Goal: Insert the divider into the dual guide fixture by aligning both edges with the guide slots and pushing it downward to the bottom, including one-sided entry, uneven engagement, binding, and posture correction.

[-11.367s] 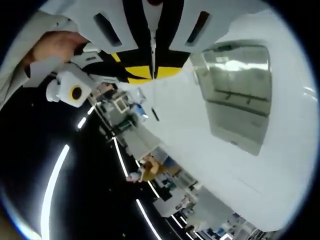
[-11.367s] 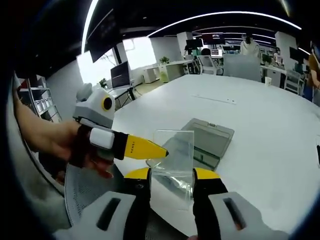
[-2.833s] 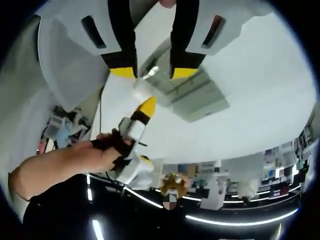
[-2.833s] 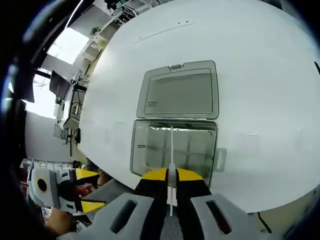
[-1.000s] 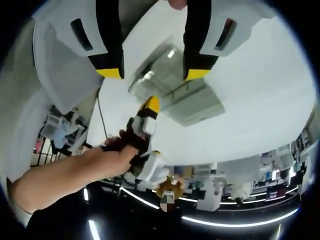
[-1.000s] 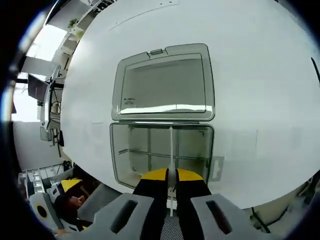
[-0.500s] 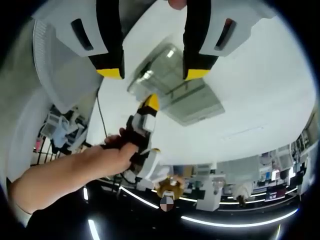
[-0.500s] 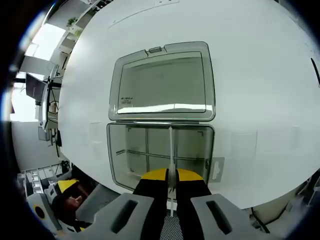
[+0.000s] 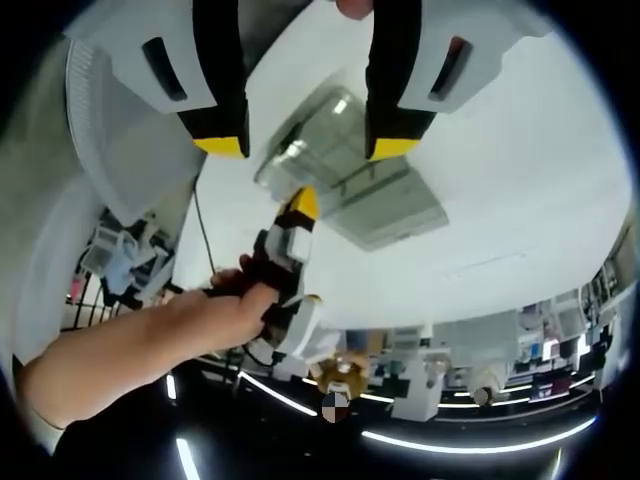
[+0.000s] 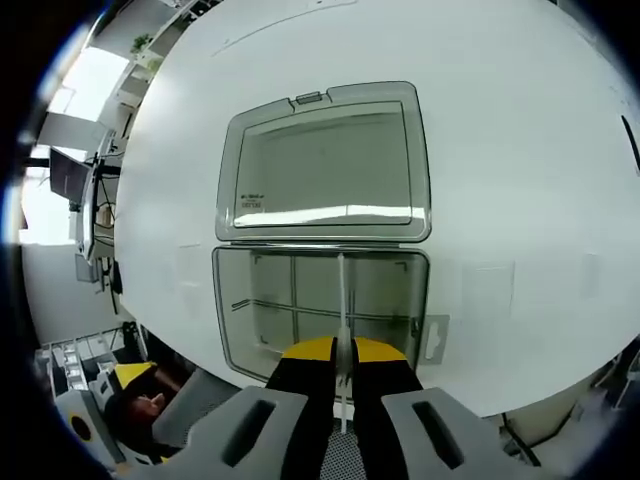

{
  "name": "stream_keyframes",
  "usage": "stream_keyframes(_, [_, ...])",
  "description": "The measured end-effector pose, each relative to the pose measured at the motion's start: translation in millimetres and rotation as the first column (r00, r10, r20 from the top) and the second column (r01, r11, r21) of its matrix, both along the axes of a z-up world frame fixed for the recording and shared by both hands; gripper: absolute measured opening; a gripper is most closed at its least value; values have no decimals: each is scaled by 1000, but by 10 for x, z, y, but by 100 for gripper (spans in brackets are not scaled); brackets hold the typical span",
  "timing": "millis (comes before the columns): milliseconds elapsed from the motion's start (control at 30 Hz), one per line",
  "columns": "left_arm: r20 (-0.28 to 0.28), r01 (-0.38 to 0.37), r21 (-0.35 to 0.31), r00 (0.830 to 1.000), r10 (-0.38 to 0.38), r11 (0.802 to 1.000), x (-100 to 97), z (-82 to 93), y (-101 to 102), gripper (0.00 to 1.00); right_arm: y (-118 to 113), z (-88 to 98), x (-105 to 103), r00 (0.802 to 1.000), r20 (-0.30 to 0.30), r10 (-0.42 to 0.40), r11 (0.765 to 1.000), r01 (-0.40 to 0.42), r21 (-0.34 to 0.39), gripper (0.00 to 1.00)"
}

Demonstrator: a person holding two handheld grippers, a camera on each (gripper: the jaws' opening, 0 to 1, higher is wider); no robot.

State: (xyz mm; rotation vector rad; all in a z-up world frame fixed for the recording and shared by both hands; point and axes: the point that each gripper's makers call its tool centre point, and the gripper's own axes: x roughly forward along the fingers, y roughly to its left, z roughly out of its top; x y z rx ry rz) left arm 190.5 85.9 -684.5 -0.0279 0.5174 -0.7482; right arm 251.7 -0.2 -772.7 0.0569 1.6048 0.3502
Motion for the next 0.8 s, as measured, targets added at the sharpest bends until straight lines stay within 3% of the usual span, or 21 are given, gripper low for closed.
stream_keyframes(800, [-1,-16,0,1000,16,1000,-8,2,52,44,2,-73,38,1000,-10,4,1000,-4,-20,0])
